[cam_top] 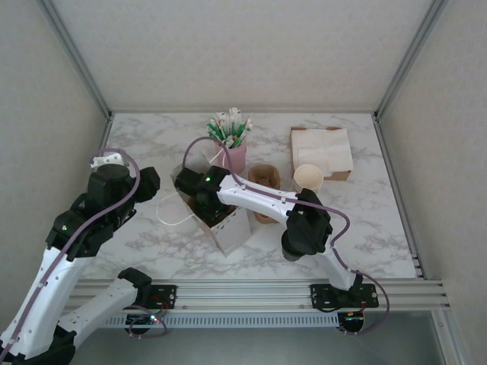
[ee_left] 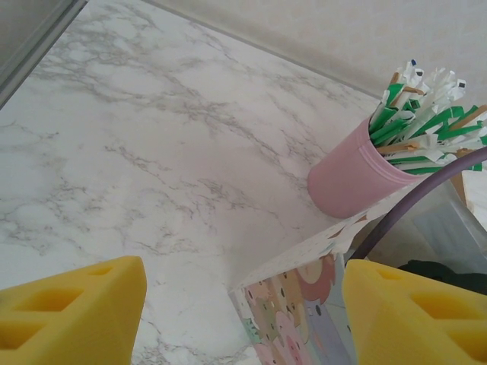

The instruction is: Pack the takeout coffee

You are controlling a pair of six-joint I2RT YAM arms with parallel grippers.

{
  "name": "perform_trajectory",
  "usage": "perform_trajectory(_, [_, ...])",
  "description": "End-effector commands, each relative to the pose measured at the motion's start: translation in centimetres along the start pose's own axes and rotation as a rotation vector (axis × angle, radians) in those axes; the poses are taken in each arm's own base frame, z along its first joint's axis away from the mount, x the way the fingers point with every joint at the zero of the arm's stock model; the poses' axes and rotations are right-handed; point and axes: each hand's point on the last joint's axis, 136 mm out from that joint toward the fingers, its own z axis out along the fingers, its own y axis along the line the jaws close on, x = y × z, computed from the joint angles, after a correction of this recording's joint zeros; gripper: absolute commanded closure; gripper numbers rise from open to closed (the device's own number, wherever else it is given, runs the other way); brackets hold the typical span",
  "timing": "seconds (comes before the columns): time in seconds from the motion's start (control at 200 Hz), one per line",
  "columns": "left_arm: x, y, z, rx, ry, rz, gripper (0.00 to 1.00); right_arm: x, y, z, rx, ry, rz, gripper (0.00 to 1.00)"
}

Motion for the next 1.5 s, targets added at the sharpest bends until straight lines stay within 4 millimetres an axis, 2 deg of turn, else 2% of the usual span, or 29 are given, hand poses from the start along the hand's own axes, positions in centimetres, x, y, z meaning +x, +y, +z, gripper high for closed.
perform_trajectory(0.0, [0.0,1.0,-0.2,-0.042,-0.012,-0.014,0.31,0.2,-0.2,1.8,-0.007,0.020,0.037,0.68])
perform_trajectory(0.245, [0.0,0.9,-0.1,-0.042,-0.007,-0.017,0.31,1.0,-1.1,4.1,0.050,0.049,0.041,0.67])
perform_trajectory(0.661, [0.2,0.8,-0.1,-0.031,0.005,-0.026,0.31,2.8,-0.6,7.6,0.041,0.113,0.053,0.67])
perform_trajectory(0.791, [0.2,0.8,-0.2,-0.030,0.005,-0.028,0.31,2.9,-0.6,7.9,0.045,0.118,0.059,0.67])
perform_trajectory(0.926, [0.3,1.1,-0.3,-0.038,0.005,-0.025,0.30,2.2,-0.5,6.6,0.030,0.083,0.070,0.67])
perform_trajectory(1.111, [0.7,1.3,-0.1,-0.049,0.014,-0.032,0.30,0.1,-0.3,3.4,-0.002,-0.001,0.090,0.64])
perform_trajectory(1.156, [1.0,1.3,0.1,-0.050,0.021,-0.034,0.30,-0.3,-0.3,2.7,-0.005,-0.021,0.096,0.60])
perform_trajectory(1.236, [1.4,1.4,0.4,-0.054,0.034,-0.038,0.30,-1.0,-0.4,1.3,-0.011,-0.052,0.102,0.47])
perform_trajectory(1.497, [2.2,1.3,1.2,-0.055,0.057,-0.039,0.29,-2.9,-0.7,-2.9,-0.026,-0.146,0.110,0.29])
